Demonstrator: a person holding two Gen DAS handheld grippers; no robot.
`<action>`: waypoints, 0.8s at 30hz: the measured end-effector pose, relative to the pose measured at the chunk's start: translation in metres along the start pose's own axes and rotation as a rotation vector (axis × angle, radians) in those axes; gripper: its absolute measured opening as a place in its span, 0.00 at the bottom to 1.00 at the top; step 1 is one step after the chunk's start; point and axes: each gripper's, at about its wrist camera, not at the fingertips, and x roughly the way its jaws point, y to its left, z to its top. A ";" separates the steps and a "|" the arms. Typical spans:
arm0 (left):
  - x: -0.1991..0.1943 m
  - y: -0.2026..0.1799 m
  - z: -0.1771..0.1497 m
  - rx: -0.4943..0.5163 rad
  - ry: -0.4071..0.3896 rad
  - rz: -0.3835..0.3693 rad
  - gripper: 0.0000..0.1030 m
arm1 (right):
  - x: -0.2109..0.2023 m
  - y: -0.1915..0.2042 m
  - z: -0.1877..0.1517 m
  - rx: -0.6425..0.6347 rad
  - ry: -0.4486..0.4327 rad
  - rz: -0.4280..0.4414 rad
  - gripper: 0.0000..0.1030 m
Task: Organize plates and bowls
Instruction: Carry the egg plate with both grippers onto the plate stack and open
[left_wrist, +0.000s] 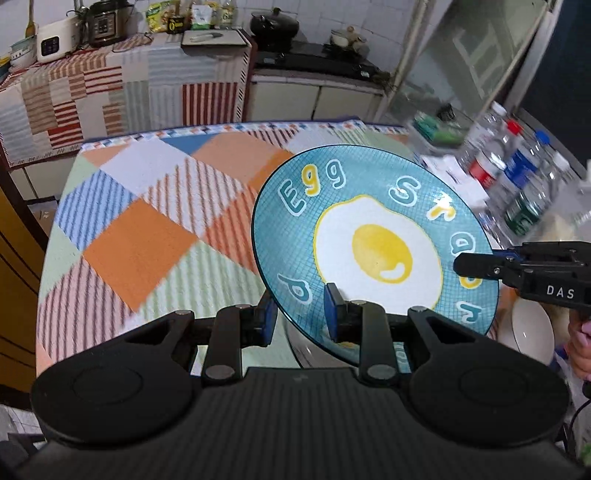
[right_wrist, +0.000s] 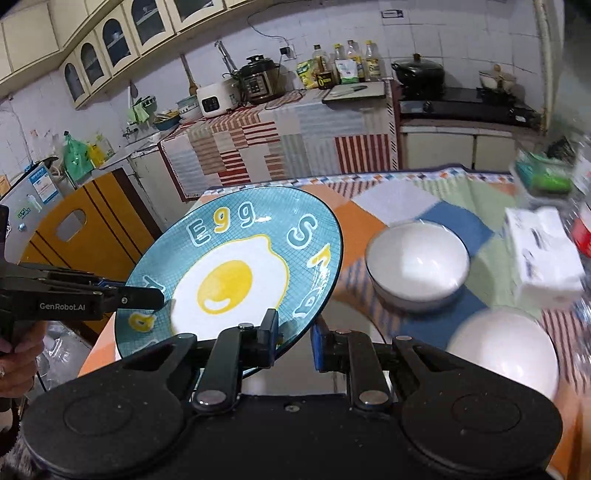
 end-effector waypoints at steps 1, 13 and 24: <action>-0.001 -0.005 -0.004 0.004 0.010 0.001 0.24 | -0.005 -0.001 -0.007 0.005 0.002 -0.002 0.22; 0.029 -0.020 -0.035 -0.032 0.134 -0.008 0.24 | -0.008 -0.021 -0.060 0.052 0.033 -0.009 0.22; 0.055 -0.020 -0.039 -0.062 0.233 0.066 0.25 | 0.023 -0.034 -0.074 0.071 0.105 -0.010 0.22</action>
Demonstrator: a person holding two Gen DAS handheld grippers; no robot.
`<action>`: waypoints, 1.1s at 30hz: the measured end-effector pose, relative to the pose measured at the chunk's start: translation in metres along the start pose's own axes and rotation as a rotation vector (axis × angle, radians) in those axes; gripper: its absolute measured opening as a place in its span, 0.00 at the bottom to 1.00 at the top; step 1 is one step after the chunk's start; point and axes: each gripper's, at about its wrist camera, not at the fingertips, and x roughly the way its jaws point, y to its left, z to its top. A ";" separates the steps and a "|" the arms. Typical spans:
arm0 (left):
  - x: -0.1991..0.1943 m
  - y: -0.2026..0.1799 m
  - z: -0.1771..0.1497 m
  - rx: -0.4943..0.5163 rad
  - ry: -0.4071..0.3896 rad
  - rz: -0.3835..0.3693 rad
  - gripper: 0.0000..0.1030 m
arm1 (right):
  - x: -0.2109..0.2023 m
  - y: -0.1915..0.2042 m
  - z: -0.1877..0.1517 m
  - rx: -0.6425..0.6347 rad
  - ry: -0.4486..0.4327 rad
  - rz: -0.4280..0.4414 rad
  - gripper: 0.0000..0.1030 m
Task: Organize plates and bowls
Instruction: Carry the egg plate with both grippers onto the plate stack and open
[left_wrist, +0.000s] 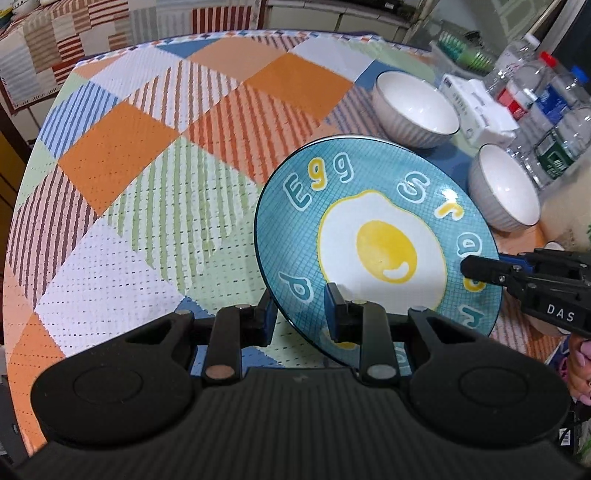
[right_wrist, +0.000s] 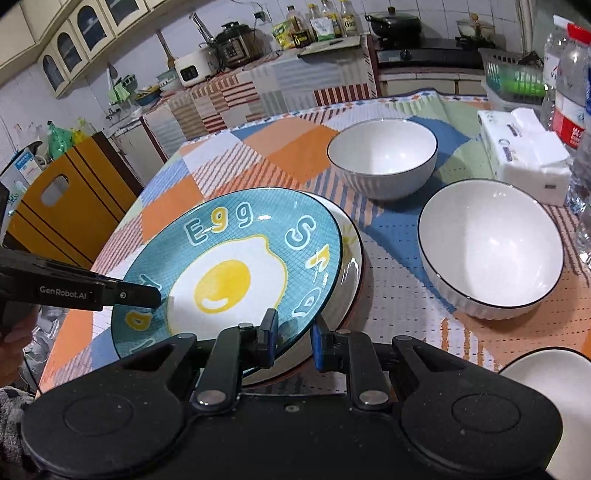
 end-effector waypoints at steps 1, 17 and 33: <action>0.001 0.000 0.001 -0.003 0.006 0.010 0.25 | 0.002 0.001 0.000 0.001 0.004 -0.009 0.22; 0.011 -0.010 0.002 -0.045 0.037 0.060 0.26 | 0.004 0.037 0.009 -0.112 0.056 -0.209 0.27; -0.064 -0.064 -0.027 0.026 0.005 0.128 0.26 | -0.046 0.057 -0.005 -0.221 0.048 -0.153 0.26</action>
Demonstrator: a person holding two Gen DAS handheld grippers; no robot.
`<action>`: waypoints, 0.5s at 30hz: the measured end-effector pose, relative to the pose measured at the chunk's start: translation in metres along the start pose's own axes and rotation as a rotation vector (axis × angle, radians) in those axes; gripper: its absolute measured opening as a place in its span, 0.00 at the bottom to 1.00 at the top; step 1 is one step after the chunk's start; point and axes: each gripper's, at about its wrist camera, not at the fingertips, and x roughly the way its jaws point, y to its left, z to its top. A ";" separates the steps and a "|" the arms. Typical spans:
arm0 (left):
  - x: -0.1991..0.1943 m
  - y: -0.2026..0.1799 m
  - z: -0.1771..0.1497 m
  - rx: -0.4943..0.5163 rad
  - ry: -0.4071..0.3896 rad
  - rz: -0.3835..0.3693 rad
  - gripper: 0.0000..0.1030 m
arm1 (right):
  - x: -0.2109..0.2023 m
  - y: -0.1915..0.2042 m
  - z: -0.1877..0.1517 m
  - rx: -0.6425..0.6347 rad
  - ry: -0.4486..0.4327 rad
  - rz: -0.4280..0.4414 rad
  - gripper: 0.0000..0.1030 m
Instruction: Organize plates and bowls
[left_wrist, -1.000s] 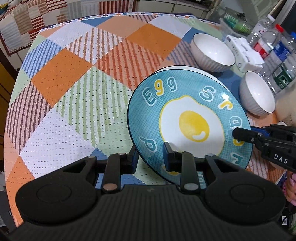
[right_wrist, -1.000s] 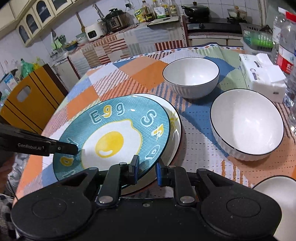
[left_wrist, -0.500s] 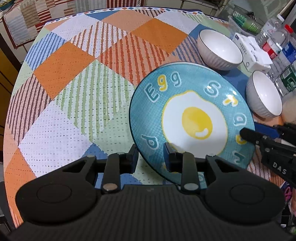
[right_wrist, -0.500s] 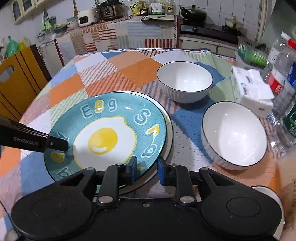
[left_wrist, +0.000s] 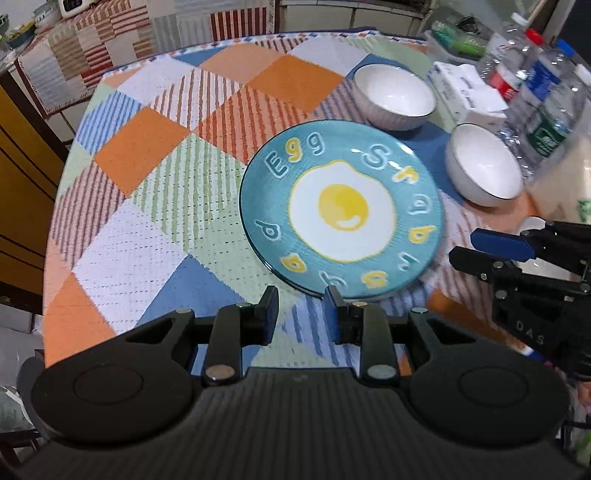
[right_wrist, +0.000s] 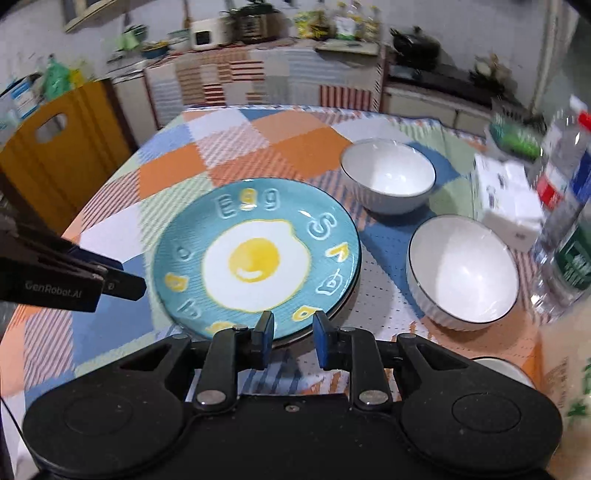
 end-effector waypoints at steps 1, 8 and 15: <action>-0.009 -0.004 -0.002 0.017 -0.013 0.012 0.26 | -0.008 0.002 -0.001 -0.010 -0.007 0.000 0.26; -0.062 -0.033 -0.021 0.137 -0.099 0.077 0.38 | -0.056 0.002 -0.012 -0.062 -0.039 -0.043 0.39; -0.086 -0.055 -0.038 0.166 -0.099 0.019 0.53 | -0.091 -0.014 -0.038 -0.024 -0.065 -0.088 0.65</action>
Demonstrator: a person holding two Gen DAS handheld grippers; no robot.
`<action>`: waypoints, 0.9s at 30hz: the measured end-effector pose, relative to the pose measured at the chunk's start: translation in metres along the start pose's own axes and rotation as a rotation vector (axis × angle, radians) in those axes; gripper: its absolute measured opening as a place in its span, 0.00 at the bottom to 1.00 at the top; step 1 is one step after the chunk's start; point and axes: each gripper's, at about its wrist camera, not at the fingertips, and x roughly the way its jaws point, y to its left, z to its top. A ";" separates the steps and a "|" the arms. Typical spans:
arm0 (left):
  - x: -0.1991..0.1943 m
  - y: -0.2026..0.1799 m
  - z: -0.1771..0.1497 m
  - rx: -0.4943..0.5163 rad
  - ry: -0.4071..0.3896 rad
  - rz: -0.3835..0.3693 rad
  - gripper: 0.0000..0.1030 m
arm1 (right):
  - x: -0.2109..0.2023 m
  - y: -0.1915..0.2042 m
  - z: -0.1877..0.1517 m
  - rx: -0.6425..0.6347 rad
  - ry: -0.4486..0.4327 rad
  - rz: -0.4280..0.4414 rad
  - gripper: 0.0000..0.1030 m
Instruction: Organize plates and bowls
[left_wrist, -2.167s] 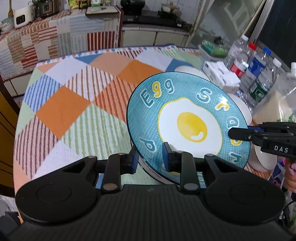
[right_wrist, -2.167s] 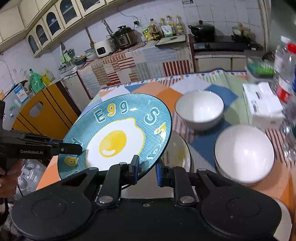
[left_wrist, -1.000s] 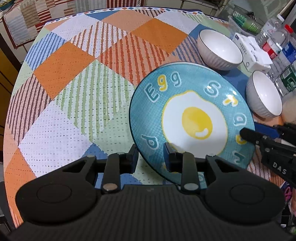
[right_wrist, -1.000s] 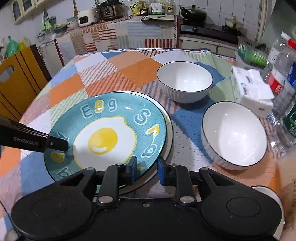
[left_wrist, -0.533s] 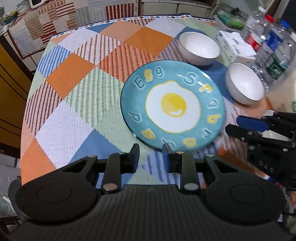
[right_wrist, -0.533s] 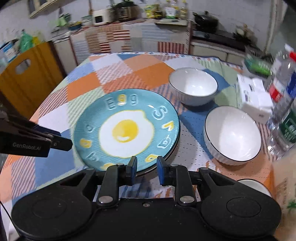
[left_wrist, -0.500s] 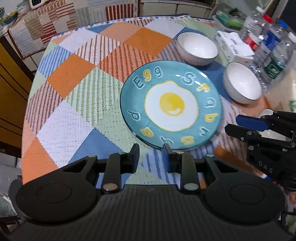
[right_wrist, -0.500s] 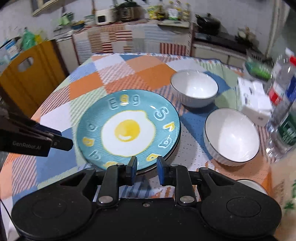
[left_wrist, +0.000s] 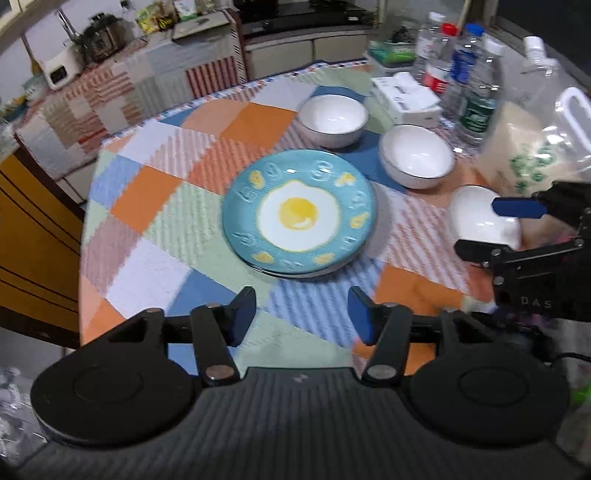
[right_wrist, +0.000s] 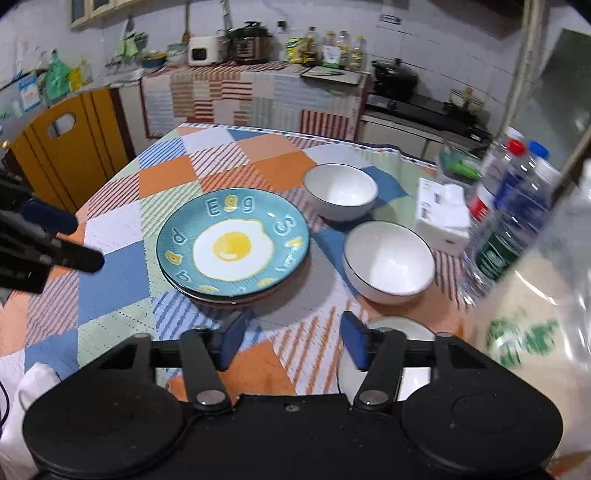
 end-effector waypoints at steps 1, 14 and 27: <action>0.000 -0.004 0.000 0.001 0.005 -0.011 0.54 | -0.004 -0.005 -0.005 0.026 0.002 0.014 0.66; 0.026 -0.068 0.015 0.092 -0.021 -0.133 0.78 | -0.013 -0.047 -0.048 0.070 0.033 -0.055 0.87; 0.090 -0.109 0.034 0.120 -0.018 -0.231 0.75 | 0.022 -0.082 -0.094 0.102 0.037 -0.095 0.89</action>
